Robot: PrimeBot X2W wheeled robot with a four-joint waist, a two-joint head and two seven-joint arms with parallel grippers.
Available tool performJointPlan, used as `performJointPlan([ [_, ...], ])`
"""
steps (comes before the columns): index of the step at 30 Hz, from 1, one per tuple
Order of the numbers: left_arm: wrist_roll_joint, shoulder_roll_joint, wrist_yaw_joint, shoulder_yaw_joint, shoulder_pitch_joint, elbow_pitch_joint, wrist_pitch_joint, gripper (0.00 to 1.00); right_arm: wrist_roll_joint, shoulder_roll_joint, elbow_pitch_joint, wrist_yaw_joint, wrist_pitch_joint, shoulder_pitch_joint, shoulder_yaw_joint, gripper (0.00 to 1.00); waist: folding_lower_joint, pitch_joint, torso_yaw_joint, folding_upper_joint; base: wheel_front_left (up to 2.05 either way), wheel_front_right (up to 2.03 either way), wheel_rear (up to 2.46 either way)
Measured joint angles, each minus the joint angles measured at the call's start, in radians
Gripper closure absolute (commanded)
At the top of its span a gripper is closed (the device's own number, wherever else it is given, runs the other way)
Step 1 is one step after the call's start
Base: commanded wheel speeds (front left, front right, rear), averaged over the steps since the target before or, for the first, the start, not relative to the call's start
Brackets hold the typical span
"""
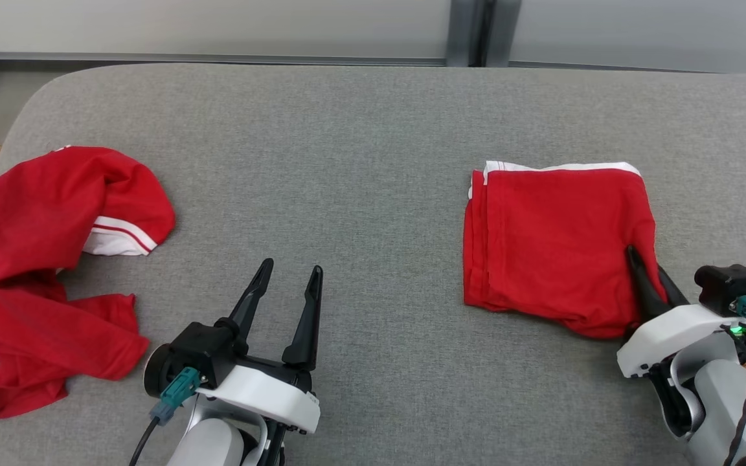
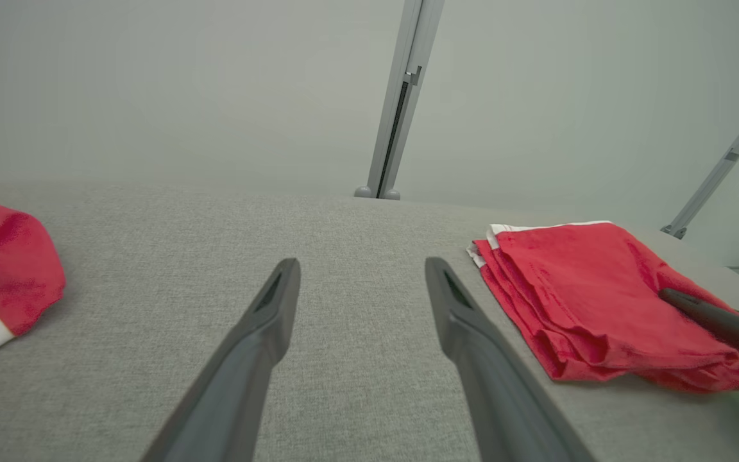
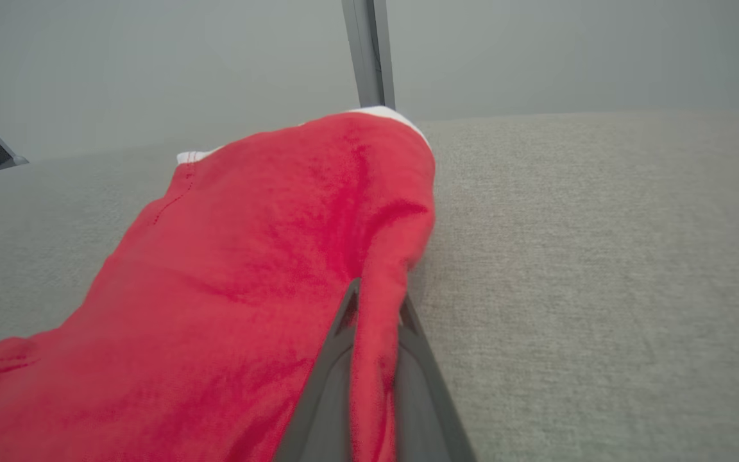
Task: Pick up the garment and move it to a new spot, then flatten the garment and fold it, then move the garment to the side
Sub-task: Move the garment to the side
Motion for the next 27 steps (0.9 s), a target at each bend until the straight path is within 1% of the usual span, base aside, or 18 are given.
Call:
performJointPlan([
  [6,0.009,0.0,-0.007,-0.007,-0.005,-0.011,0.0,0.0,-0.076,-0.058,-0.001,0.0,-0.028,-0.048,0.051,1.0,0.0,-0.003,-0.053,0.0,0.0,0.0,0.0],
  [10,0.024,0.0,-0.012,-0.02,-0.029,-0.023,0.0,0.0,-0.12,-0.115,-0.003,0.0,-0.029,-0.091,0.11,1.0,0.0,0.009,-0.098,0.0,0.0,0.0,0.0],
  [15,0.049,0.0,-0.02,-0.033,-0.071,-0.042,0.0,0.0,-0.134,-0.209,-0.003,0.0,-0.02,-0.156,0.185,1.0,0.0,0.046,-0.154,0.0,0.0,0.0,0.0],
  [20,0.076,0.0,-0.029,-0.041,-0.124,-0.053,0.0,0.0,-0.133,-0.316,0.011,0.0,-0.018,-0.228,0.251,1.0,0.0,0.109,-0.202,0.0,0.0,0.0,0.0],
  [24,0.091,-0.001,-0.04,-0.057,-0.168,-0.053,0.0,0.0,-0.119,-0.411,0.053,0.0,-0.02,-0.272,0.268,1.0,0.0,0.167,-0.229,0.0,0.0,0.0,0.0],
  [27,0.102,0.0,-0.043,-0.059,-0.194,-0.056,0.0,0.0,-0.12,-0.467,0.08,0.0,-0.026,-0.312,0.281,1.0,0.0,0.208,-0.243,0.0,0.0,0.0,0.0],
])
